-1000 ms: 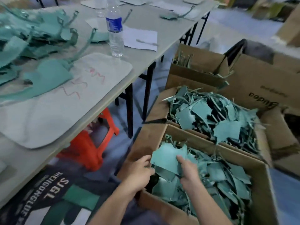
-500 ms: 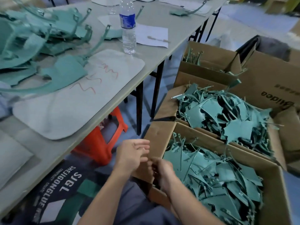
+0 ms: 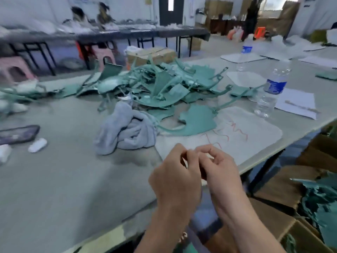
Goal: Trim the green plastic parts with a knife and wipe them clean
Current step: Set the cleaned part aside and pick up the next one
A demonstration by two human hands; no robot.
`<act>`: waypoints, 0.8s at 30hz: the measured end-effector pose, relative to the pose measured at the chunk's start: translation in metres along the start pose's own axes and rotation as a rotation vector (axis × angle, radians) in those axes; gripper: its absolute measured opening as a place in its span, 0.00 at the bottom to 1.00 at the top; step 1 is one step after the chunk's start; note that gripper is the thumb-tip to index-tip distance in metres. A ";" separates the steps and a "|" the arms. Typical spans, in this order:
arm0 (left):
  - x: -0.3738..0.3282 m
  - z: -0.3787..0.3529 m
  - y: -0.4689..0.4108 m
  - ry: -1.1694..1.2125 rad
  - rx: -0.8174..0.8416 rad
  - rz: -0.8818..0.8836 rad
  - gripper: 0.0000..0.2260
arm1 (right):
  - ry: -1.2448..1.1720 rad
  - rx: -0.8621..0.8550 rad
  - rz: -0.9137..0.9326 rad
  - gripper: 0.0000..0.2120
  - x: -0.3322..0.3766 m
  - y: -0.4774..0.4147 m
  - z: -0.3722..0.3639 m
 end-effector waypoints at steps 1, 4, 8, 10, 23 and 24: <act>0.006 0.017 -0.009 -0.024 -0.082 -0.025 0.13 | 0.049 0.049 0.025 0.11 0.005 -0.010 -0.018; 0.040 0.065 -0.038 -0.043 -0.296 -0.106 0.07 | 0.236 0.206 0.099 0.13 0.013 -0.044 -0.077; 0.116 0.105 -0.086 -0.074 -0.328 -0.043 0.21 | 0.493 0.249 0.219 0.13 0.017 -0.096 -0.137; 0.151 0.131 -0.104 -0.118 -0.405 0.010 0.26 | 0.679 0.208 0.276 0.14 0.022 -0.124 -0.155; 0.275 0.164 -0.156 0.036 -0.388 0.329 0.25 | 1.263 0.306 0.185 0.30 0.017 -0.305 -0.242; 0.277 0.165 -0.155 0.051 -0.396 0.336 0.24 | 1.302 0.328 0.182 0.33 0.009 -0.312 -0.252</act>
Point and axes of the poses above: each hand's wrist, its own y-axis away from the middle knuckle, its own z-axis out of the back of the hand, x = y × z, the point moved 8 cm from there along -y, towards the middle knuckle, and after that the axes turned 8 degrees about x, right-handed, at the moved point
